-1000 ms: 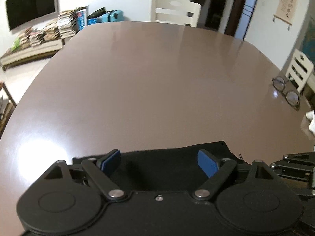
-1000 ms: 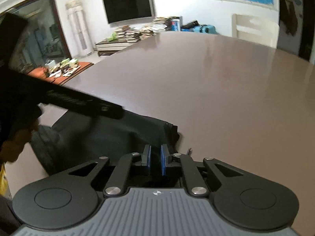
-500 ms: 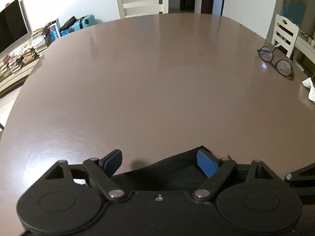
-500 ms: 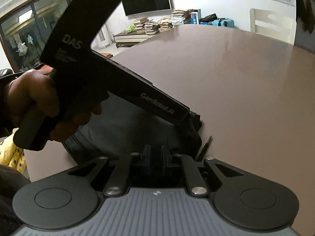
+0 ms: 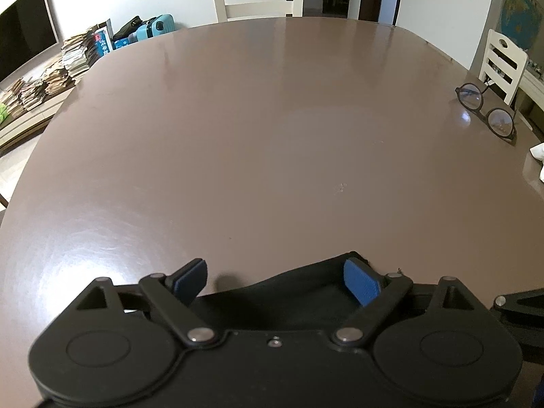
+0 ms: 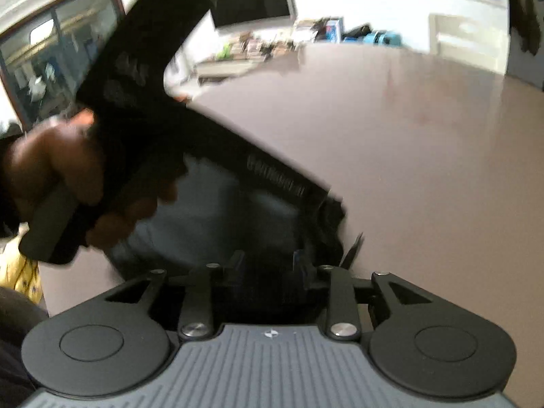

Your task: Fold clothes

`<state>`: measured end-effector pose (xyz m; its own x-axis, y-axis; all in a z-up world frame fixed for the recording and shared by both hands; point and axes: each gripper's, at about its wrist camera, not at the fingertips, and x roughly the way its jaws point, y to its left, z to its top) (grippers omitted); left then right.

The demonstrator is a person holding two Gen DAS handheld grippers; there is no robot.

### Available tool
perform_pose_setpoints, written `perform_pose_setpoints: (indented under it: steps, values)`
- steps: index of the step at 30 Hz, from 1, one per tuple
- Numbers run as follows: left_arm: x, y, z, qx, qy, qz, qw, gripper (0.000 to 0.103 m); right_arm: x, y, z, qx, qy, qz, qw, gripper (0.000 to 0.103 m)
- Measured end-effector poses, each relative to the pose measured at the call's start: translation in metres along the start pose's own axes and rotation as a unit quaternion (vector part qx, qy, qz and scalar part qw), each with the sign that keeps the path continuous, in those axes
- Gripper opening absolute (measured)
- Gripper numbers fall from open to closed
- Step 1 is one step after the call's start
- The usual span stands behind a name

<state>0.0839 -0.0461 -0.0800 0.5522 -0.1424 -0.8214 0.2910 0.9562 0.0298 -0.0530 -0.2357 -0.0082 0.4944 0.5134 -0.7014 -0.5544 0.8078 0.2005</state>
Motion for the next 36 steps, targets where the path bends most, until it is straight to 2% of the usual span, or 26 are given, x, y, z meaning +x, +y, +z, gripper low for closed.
perform_pose_setpoints:
  steps: [8,12,14,16,21,24,25,26,29,35,36]
  values:
    - [-0.003,-0.002,0.002,-0.006,-0.003,0.007,1.0000,0.092,-0.001,0.002,0.003,-0.008,0.016,0.018,1.000,0.031]
    - [-0.019,0.005,0.004,-0.020,-0.026,0.015,0.9993,0.091,-0.003,0.006,0.011,-0.015,-0.003,0.026,1.000,0.031]
    - [-0.029,0.011,0.000,-0.028,-0.034,0.015,0.9989,0.091,-0.003,0.004,0.014,-0.010,0.000,0.035,0.999,0.031]
    - [-0.044,0.023,-0.009,-0.040,-0.039,0.016,0.9983,0.091,0.003,0.002,0.014,-0.010,0.019,0.047,0.999,0.031]
    - [-0.072,0.047,-0.040,-0.056,-0.030,0.020,0.9978,0.086,-0.005,-0.002,0.010,-0.004,0.013,0.061,0.998,0.031]
    - [-0.080,0.049,-0.053,-0.058,-0.024,0.013,0.9980,0.075,-0.013,-0.008,0.008,0.011,-0.003,0.049,0.999,0.026]
    - [-0.082,0.049,-0.057,-0.059,-0.021,0.010,0.9980,0.072,-0.014,-0.012,0.010,0.025,-0.012,0.038,0.999,0.016]
    - [-0.084,0.049,-0.062,-0.060,-0.018,0.006,0.9980,0.069,-0.013,-0.013,0.011,0.032,-0.016,0.031,0.999,0.014]
    - [-0.081,0.048,-0.074,-0.066,-0.003,0.005,0.9978,0.067,0.001,-0.021,0.027,0.053,-0.025,0.010,0.998,0.014]
    - [-0.083,0.048,-0.082,-0.073,0.001,0.010,0.9973,0.067,0.036,-0.016,0.033,0.032,-0.010,0.007,0.999,0.013]
    - [-0.083,0.049,-0.082,-0.073,0.001,0.010,0.9973,0.067,0.039,-0.014,0.031,0.032,-0.009,0.006,0.999,0.011]
